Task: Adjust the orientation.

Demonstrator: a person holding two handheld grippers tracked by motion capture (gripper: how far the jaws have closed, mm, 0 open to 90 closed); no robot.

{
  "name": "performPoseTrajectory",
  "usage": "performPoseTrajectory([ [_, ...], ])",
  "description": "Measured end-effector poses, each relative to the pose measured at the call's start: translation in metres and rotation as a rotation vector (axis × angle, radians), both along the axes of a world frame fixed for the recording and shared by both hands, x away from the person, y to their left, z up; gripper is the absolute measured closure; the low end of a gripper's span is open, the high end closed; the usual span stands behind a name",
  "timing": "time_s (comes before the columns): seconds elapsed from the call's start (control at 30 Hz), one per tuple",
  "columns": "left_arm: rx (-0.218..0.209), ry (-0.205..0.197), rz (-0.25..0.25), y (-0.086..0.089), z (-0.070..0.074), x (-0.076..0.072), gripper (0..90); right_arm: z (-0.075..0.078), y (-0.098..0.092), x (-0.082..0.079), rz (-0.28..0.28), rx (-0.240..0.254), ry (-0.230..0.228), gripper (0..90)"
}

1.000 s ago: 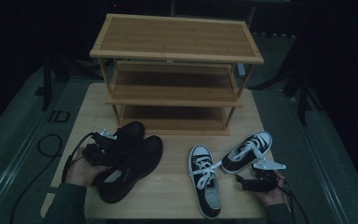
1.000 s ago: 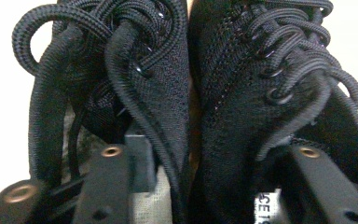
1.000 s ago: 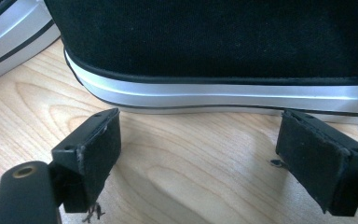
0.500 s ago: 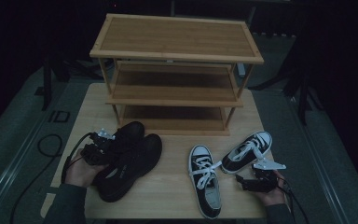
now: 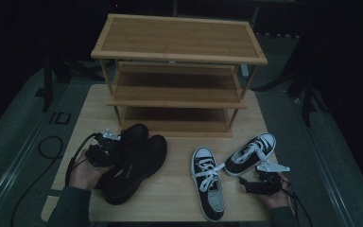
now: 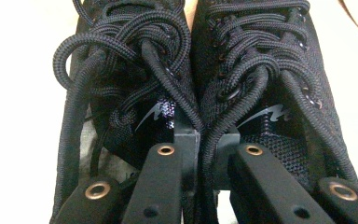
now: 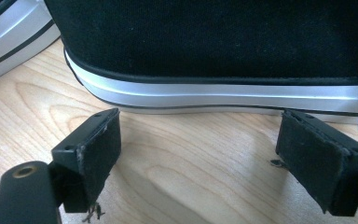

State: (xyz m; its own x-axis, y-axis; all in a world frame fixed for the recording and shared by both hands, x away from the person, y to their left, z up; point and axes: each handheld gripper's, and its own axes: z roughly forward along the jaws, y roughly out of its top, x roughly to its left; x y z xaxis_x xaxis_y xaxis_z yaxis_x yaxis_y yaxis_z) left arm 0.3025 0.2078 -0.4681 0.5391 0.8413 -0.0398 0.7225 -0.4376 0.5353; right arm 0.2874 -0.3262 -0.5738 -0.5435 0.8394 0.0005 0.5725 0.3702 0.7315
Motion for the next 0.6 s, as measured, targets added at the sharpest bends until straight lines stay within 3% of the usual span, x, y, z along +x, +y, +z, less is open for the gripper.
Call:
performPoseTrajectory([
  [0.6, -0.013, -0.023, 0.009, -0.015, 0.007, 0.009, 84.7, 0.000, 0.000, 0.000, -0.001, 0.001, 0.000, 13.9],
])
